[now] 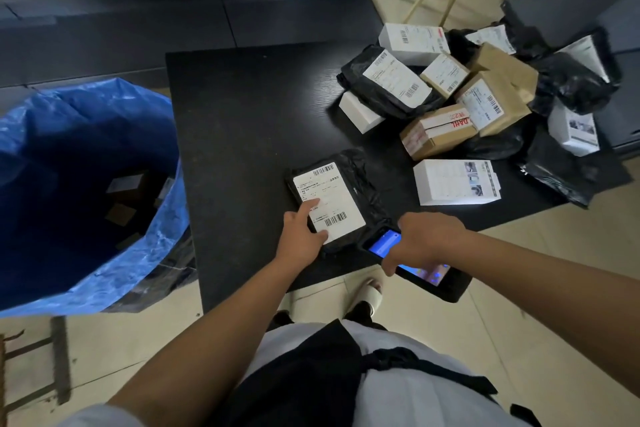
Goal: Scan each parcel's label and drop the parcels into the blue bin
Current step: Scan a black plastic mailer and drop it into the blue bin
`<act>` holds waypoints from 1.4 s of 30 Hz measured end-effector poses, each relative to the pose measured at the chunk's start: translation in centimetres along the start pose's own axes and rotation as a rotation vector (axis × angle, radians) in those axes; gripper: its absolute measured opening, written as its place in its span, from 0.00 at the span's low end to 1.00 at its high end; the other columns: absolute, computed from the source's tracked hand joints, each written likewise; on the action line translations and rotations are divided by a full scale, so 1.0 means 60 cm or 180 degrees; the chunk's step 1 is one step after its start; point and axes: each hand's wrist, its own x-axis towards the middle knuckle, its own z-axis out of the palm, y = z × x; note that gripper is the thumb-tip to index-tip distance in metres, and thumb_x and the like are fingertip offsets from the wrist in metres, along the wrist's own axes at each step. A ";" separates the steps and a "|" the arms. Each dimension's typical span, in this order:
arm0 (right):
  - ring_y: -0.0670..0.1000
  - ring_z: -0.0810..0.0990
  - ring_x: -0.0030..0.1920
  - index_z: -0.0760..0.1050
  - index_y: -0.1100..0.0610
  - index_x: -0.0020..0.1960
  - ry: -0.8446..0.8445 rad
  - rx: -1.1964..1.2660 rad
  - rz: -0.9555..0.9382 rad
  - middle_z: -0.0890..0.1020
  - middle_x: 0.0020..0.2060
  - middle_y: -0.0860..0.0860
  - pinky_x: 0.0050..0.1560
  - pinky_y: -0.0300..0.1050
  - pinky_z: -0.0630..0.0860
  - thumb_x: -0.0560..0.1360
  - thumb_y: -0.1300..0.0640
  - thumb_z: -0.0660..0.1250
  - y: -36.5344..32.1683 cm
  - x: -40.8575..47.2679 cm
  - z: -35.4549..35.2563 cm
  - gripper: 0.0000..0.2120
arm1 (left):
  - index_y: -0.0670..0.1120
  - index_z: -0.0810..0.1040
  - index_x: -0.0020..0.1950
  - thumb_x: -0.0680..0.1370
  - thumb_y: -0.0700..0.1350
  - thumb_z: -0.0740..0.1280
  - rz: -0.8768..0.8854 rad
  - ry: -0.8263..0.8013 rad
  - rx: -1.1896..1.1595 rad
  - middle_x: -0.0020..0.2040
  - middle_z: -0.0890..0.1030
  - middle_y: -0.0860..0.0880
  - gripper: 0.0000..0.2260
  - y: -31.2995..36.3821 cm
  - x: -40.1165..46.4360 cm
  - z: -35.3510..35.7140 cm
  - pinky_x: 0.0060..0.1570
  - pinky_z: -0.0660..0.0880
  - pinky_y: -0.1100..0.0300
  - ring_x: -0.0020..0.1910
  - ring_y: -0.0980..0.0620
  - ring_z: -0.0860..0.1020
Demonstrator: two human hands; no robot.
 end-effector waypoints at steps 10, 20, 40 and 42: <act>0.48 0.76 0.38 0.67 0.50 0.42 0.0117 -0.0091 -0.0004 0.78 0.38 0.48 0.37 0.44 0.69 0.67 0.37 0.75 0.014 -0.001 0.003 0.22 | 0.58 0.66 0.74 0.78 0.39 0.70 0.0037 0.0022 -0.0015 0.61 0.66 0.49 0.29 0.006 -0.010 0.000 0.41 0.75 0.68 0.45 0.57 0.75; 0.49 0.77 0.35 0.68 0.50 0.41 -0.0017 0.0212 -0.0098 0.78 0.35 0.48 0.34 0.42 0.67 0.67 0.38 0.76 0.052 0.006 -0.006 0.22 | 0.59 0.66 0.74 0.77 0.39 0.71 -0.0111 0.0074 0.0005 0.61 0.66 0.49 0.30 0.017 -0.014 0.006 0.46 0.83 0.56 0.47 0.54 0.77; 0.53 0.80 0.37 0.81 0.57 0.52 -0.0055 0.3695 -0.0596 0.82 0.41 0.54 0.39 0.47 0.75 0.69 0.54 0.80 0.256 0.072 0.050 0.15 | 0.58 0.56 0.79 0.73 0.62 0.71 -0.1206 0.1270 0.1443 0.77 0.57 0.46 0.39 0.154 -0.016 0.092 0.73 0.58 0.44 0.74 0.41 0.59; 0.54 0.81 0.40 0.81 0.55 0.55 -0.0147 0.3767 -0.0702 0.84 0.47 0.56 0.41 0.49 0.77 0.69 0.54 0.80 0.271 0.087 0.051 0.17 | 0.57 0.53 0.80 0.71 0.64 0.72 -0.1492 0.1299 0.1270 0.78 0.55 0.45 0.43 0.173 -0.001 0.117 0.74 0.57 0.44 0.76 0.41 0.57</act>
